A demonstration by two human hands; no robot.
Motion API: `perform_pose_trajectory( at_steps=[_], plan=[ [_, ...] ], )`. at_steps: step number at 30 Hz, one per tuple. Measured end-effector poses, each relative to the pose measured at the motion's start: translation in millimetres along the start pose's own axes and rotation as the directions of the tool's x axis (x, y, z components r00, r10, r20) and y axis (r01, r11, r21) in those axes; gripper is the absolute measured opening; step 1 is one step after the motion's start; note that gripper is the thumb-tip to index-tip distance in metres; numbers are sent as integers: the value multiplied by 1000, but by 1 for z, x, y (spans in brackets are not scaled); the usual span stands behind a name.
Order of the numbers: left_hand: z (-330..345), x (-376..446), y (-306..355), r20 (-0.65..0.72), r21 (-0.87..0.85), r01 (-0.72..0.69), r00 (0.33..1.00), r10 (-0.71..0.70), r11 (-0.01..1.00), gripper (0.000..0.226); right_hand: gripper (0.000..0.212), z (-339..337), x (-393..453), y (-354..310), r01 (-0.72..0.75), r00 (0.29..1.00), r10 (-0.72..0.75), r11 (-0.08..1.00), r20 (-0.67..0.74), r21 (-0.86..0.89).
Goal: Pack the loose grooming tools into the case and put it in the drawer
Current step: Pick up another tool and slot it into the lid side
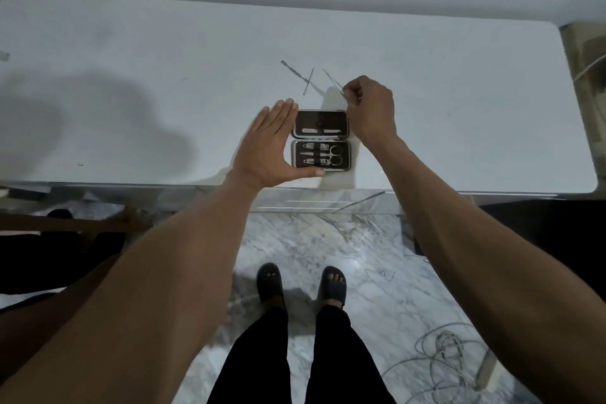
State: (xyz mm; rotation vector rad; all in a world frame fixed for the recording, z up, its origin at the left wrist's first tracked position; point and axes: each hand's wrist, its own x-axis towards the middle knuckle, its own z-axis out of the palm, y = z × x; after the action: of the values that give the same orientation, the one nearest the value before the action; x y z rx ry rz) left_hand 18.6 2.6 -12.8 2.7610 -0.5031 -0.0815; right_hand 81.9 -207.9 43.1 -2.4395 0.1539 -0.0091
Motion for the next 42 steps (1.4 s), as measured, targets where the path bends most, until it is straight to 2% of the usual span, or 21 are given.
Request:
perform_pose_trajectory(
  at_steps=[3,8,18,33,42],
  plan=[
    [0,0,0,-1,-1,4,1000,-4,1000,142,15,-4,-11,7,54,997,-53,998,52,-15],
    [-1,-1,2,2,-12,6,1000,-6,1000,144,18,-6,-29,19,147,985,-133,980,109,-136],
    [-3,-2,3,16,-7,17,1000,-17,1000,144,20,-11,-40,31,108,994,-93,948,63,-300],
    [-1,-2,2,-4,-10,6,1000,-6,1000,141,25,8,-39,5,155,982,-116,946,150,-284],
    [0,-1,0,-15,-12,-6,1000,6,1000,141,23,18,-37,3,165,983,-135,946,124,-280]
  ],
)
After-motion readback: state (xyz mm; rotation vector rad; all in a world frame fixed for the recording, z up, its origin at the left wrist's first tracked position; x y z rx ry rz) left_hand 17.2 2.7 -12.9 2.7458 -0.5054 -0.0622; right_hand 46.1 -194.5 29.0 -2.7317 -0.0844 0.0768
